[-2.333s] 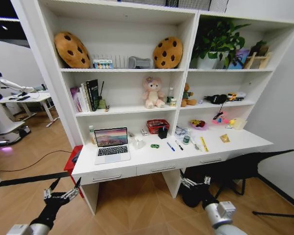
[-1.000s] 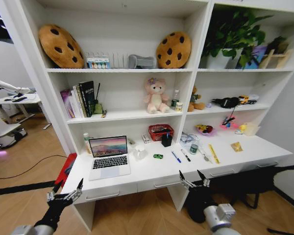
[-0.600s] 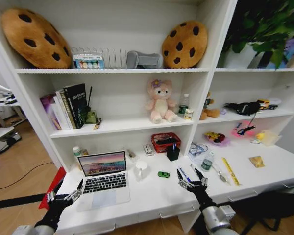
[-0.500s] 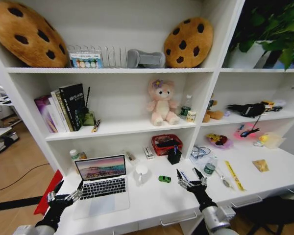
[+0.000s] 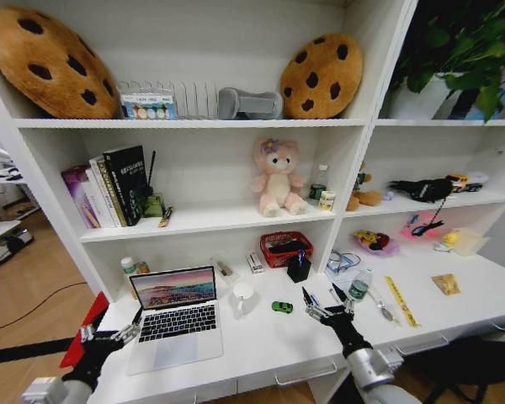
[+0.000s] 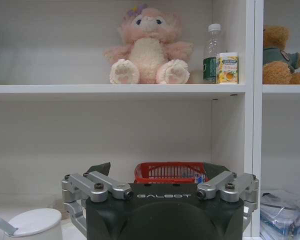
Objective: Organize the objects on the table.
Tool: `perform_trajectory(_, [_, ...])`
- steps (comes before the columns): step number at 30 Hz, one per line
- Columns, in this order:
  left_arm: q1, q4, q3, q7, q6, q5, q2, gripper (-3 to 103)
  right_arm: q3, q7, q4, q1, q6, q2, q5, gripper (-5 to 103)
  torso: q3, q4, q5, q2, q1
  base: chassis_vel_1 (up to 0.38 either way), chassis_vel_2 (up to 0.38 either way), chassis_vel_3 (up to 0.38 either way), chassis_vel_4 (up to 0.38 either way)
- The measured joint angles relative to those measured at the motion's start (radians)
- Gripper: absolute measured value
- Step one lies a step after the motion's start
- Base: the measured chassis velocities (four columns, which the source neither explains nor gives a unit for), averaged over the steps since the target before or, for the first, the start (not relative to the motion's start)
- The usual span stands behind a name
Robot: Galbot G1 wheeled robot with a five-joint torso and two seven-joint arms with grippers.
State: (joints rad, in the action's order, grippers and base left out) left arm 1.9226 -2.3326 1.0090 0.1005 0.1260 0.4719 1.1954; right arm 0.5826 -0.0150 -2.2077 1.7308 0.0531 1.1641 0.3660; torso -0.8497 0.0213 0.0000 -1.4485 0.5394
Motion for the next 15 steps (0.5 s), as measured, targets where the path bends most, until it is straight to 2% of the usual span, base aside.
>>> perform_trajectory(3, [-0.016,0.032,0.004,-0.002,-0.01,0.017,-0.102,81,0.01,0.004,0.001,0.003,0.008,0.0,0.003,100,0.0,0.0001,-0.0003,0.0,0.0,0.0,0.0,0.0,0.0])
perform_trajectory(4, [-0.016,0.032,0.004,-0.002,-0.01,0.017,-0.102,81,0.01,0.004,0.001,0.003,0.008,0.0,0.003,100,0.0,0.0001,-0.0003,0.0,0.0,0.0,0.0,0.0,0.0])
perform_trajectory(6, [-0.011,0.065,-0.009,-0.013,-0.042,0.013,-0.182,70,0.019,0.003,0.007,0.009,0.02,0.0,0.003,100,0.0,-0.0001,-0.0003,0.0,0.0,0.0,0.0,0.0,0.0])
perform_trajectory(7, [-0.011,0.065,-0.009,-0.013,-0.042,0.013,-0.182,70,0.019,0.003,0.007,0.009,0.02,0.0,0.003,100,0.0,-0.0001,-0.0003,0.0,0.0,0.0,0.0,0.0,0.0])
perform_trajectory(8, [-0.01,0.085,-0.009,-0.012,-0.054,0.008,-0.231,65,0.026,0.001,0.012,0.012,0.035,0.002,-0.002,100,0.0,-0.0004,-0.0003,0.0,0.0,0.0,0.0,0.0,0.0])
perform_trajectory(9, [-0.01,0.085,-0.009,-0.012,-0.054,0.008,-0.231,65,0.026,0.001,0.012,0.012,0.035,0.002,-0.002,100,0.0,-0.0004,-0.0003,0.0,0.0,0.0,0.0,0.0,0.0])
perform_trajectory(11, [-0.029,0.118,0.0,-0.004,-0.063,0.009,-0.325,54,0.039,0.0,0.026,0.023,0.059,0.013,-0.022,100,0.0,-0.0003,-0.0002,0.0,0.0,0.0,0.0,0.0,0.0])
perform_trajectory(12, [-0.029,0.118,0.0,-0.004,-0.063,0.009,-0.325,54,0.039,0.0,0.026,0.023,0.059,0.013,-0.022,100,0.0,-0.0003,-0.0002,0.0,0.0,0.0,0.0,0.0,0.0])
perform_trajectory(14, [-0.068,0.143,0.001,0.007,-0.063,0.02,-0.414,43,0.046,-0.002,0.035,0.036,0.071,0.026,-0.033,100,0.0,0.0005,-0.0002,0.0,0.0,0.0,0.0,0.0,0.0])
perform_trajectory(15, [-0.068,0.143,0.001,0.007,-0.063,0.02,-0.414,43,0.046,-0.002,0.035,0.036,0.071,0.026,-0.033,100,0.0,0.0005,-0.0002,0.0,0.0,0.0,0.0,0.0,0.0])
